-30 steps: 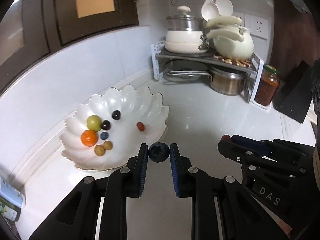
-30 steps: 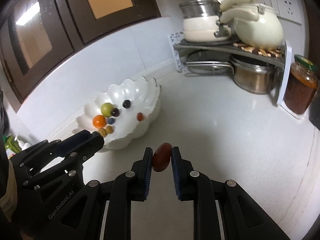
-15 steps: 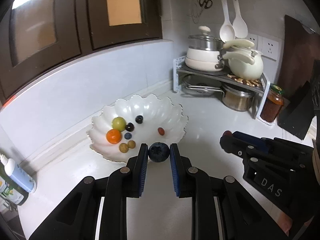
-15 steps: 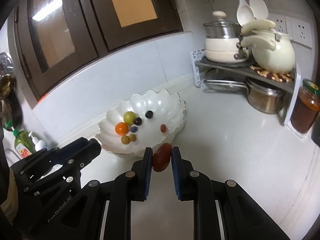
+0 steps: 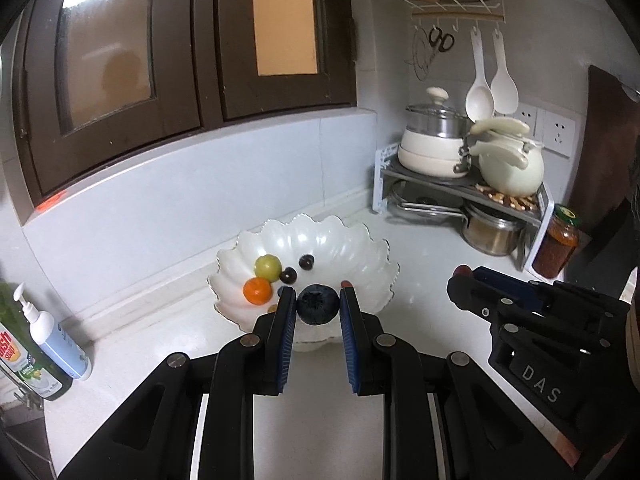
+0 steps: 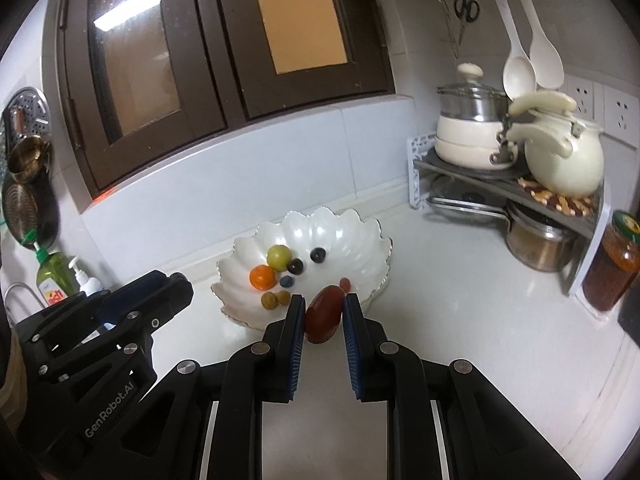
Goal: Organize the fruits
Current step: 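Carry the blueberry in the left tool over the bowl while the right tool carries the date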
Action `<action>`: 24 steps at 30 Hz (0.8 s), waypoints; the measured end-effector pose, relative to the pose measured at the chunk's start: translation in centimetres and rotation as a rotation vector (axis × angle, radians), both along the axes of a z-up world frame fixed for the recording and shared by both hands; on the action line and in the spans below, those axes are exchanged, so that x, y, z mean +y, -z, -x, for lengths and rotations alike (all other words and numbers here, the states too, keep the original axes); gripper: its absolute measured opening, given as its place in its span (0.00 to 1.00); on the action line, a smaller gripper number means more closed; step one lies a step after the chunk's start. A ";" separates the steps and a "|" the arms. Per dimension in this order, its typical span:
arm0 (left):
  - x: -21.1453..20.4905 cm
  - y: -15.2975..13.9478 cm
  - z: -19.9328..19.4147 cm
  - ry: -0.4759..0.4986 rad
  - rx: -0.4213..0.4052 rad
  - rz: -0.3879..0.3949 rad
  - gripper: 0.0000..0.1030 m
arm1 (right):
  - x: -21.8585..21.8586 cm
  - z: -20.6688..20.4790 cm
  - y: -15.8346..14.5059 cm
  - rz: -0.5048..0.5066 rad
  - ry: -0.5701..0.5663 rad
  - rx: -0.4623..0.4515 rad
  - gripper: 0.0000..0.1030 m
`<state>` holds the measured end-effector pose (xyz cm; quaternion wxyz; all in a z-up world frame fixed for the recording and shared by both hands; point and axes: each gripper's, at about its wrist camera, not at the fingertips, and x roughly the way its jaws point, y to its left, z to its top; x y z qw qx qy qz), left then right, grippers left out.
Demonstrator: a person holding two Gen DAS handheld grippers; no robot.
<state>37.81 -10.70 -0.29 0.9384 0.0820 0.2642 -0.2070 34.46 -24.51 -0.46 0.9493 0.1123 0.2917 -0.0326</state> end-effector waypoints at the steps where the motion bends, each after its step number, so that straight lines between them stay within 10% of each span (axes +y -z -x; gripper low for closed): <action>1: 0.0 -0.2 -0.1 -0.003 -0.003 0.004 0.22 | 0.0 -0.1 -0.2 0.008 -0.002 -0.005 0.20; 24: -1.6 -0.7 -6.1 -0.091 0.040 0.007 0.22 | -2.5 -7.8 -0.8 0.019 -0.102 0.034 0.20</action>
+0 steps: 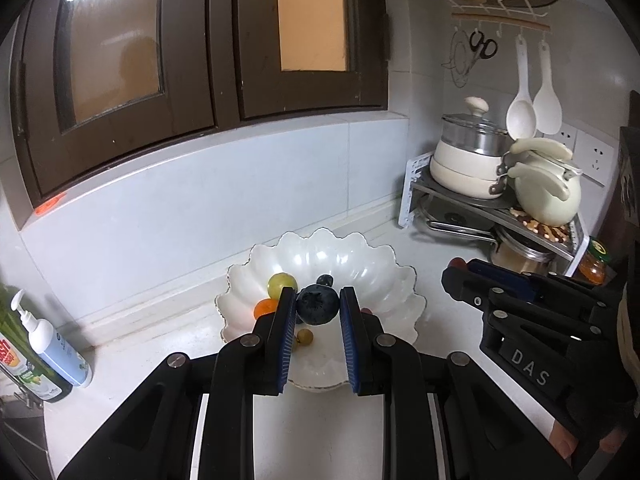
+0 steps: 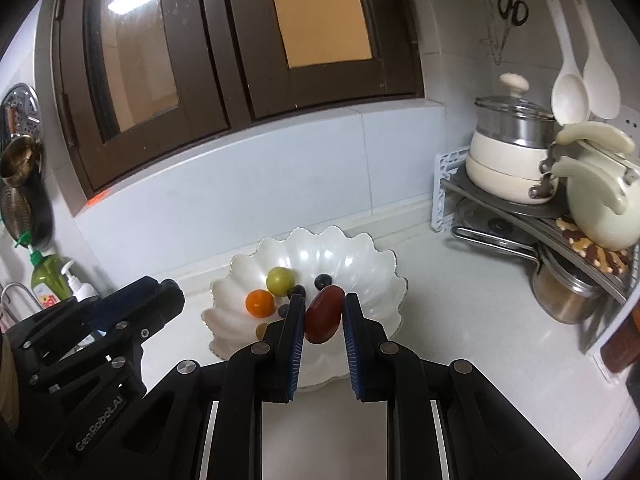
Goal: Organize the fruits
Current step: 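Carry the blueberry in the left tool over the bowl while the right tool carries the date, then open the left tool to drop the blueberry while the right tool drops the date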
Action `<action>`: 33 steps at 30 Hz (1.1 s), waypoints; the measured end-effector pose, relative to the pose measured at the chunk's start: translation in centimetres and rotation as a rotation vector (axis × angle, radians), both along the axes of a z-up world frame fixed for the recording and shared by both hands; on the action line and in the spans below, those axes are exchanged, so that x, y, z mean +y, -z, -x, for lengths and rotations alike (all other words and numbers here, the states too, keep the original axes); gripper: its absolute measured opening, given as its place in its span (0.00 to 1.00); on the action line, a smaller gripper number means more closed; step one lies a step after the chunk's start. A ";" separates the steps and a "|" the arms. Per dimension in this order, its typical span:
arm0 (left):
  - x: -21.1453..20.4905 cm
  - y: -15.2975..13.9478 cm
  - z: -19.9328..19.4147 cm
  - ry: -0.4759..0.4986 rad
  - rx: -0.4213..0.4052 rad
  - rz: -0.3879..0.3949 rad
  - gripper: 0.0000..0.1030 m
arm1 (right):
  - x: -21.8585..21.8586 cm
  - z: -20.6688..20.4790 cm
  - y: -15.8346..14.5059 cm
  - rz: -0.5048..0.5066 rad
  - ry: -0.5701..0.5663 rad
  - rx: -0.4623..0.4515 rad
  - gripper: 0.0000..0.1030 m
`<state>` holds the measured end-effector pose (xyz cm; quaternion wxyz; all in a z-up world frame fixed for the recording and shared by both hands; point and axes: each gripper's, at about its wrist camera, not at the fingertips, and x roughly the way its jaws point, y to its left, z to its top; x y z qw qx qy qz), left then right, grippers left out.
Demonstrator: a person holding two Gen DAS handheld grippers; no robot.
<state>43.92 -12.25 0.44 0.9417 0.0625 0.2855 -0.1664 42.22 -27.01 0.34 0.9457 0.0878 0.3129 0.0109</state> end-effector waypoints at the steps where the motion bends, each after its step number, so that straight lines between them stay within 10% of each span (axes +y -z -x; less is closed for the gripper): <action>1: -0.1 0.1 -0.5 -0.005 0.005 -0.004 0.22 | 0.0 -0.6 0.1 0.006 -0.004 0.007 0.20; 33: -3.0 9.7 -10.0 -0.046 0.303 -0.130 0.22 | -0.4 -12.3 9.4 0.050 -0.088 0.333 0.20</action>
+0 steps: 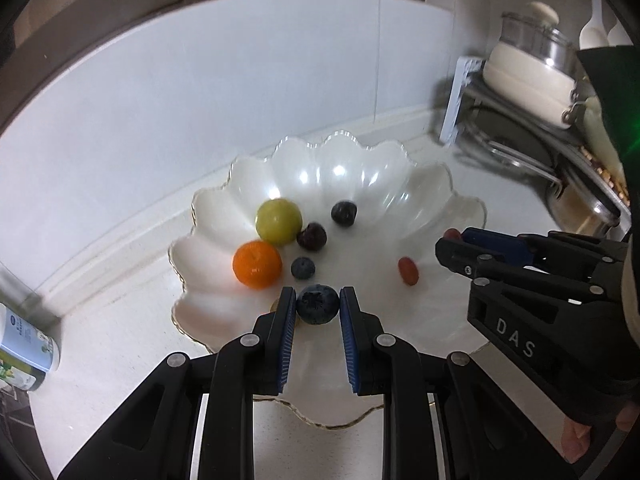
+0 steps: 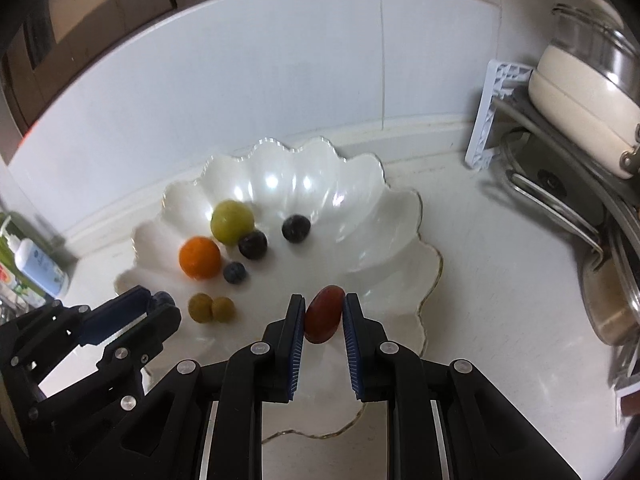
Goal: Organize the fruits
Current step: 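Open the left tool to drop the blueberry while the right tool drops the date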
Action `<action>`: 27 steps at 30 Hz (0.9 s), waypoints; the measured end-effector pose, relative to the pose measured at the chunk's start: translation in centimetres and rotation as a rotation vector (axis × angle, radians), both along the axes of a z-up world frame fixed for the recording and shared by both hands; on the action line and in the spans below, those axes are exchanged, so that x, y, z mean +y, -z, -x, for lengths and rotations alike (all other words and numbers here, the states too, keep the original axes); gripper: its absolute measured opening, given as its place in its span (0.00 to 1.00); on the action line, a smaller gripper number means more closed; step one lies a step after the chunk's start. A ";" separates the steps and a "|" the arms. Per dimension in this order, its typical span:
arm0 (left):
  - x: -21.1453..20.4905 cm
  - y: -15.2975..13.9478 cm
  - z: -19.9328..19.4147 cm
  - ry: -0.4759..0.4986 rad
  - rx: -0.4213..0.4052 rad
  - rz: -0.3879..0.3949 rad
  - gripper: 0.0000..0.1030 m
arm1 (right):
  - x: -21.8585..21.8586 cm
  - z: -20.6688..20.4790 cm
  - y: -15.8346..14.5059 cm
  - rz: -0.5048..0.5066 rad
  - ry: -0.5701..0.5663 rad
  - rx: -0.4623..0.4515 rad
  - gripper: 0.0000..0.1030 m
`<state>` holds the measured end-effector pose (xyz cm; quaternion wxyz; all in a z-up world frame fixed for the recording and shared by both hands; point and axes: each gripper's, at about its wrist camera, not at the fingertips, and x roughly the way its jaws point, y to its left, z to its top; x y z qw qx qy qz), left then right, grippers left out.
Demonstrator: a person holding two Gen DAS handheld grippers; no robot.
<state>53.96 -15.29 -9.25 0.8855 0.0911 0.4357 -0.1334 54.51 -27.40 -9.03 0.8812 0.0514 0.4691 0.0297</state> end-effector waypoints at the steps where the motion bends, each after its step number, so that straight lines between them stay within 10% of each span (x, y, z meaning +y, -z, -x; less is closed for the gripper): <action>1: 0.0 0.4 -0.2 -0.002 0.009 -0.006 0.22 | 0.1 -0.1 0.3 0.002 -0.004 0.011 0.20; 14: -0.1 1.6 -1.1 0.012 0.062 -0.022 0.23 | 0.1 -0.9 1.6 0.012 -0.013 0.079 0.22; 19: 0.4 0.9 -0.7 0.005 0.050 0.001 0.46 | 0.1 -0.4 1.4 -0.003 0.001 0.081 0.28; 27: 2.4 -0.9 0.3 -0.044 0.029 0.007 0.50 | 0.1 1.4 0.1 0.002 0.029 0.044 0.35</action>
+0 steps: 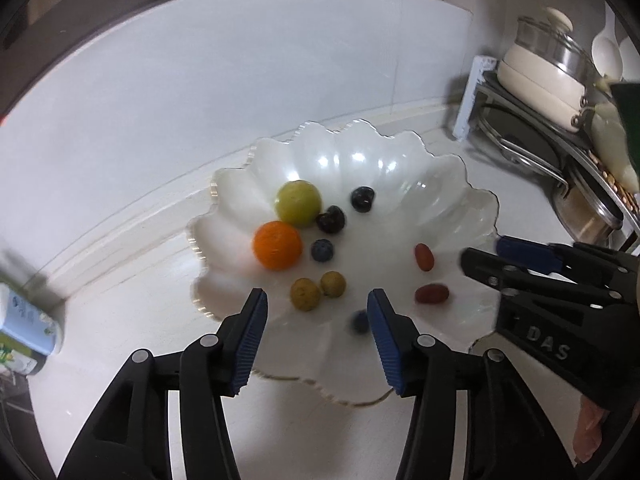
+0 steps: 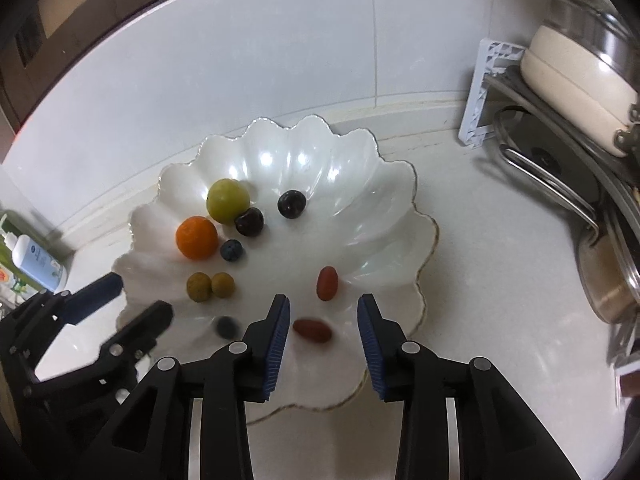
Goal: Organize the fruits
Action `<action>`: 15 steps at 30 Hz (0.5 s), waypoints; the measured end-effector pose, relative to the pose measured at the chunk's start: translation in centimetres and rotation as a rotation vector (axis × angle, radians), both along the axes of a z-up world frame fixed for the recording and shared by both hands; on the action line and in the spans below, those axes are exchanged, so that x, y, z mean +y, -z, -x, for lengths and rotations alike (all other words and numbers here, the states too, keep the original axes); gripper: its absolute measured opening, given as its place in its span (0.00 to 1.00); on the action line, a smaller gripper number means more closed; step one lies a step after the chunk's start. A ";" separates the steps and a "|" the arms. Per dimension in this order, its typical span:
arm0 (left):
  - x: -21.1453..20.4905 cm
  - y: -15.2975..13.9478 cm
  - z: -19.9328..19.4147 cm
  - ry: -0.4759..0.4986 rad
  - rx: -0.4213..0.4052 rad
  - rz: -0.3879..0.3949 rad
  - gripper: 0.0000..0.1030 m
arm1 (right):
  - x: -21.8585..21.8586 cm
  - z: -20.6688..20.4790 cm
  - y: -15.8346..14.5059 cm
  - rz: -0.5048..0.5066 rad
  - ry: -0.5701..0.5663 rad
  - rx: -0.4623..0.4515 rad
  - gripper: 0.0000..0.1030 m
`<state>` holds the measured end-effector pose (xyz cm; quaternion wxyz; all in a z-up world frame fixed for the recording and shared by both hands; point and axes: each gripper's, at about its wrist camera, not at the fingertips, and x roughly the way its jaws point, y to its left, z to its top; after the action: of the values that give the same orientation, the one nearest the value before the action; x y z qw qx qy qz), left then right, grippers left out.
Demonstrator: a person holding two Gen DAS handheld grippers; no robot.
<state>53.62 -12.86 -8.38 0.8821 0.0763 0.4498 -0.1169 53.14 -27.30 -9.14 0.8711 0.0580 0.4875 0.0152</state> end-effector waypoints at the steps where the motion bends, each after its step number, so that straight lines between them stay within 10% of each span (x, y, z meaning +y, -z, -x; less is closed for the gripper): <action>1: 0.3 -0.4 0.3 -0.004 -0.011 -0.002 0.51 | 0.1 0.6 -0.4 0.010 0.005 -0.013 0.35; 15: 3.9 -5.8 7.8 -0.005 -0.188 0.035 0.67 | 1.9 10.1 -5.7 0.066 0.098 -0.194 0.49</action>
<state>45.80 -8.97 -2.53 0.9220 0.0704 0.3631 -0.1148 43.06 -25.36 -3.42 0.9153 0.0511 0.3976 -0.0378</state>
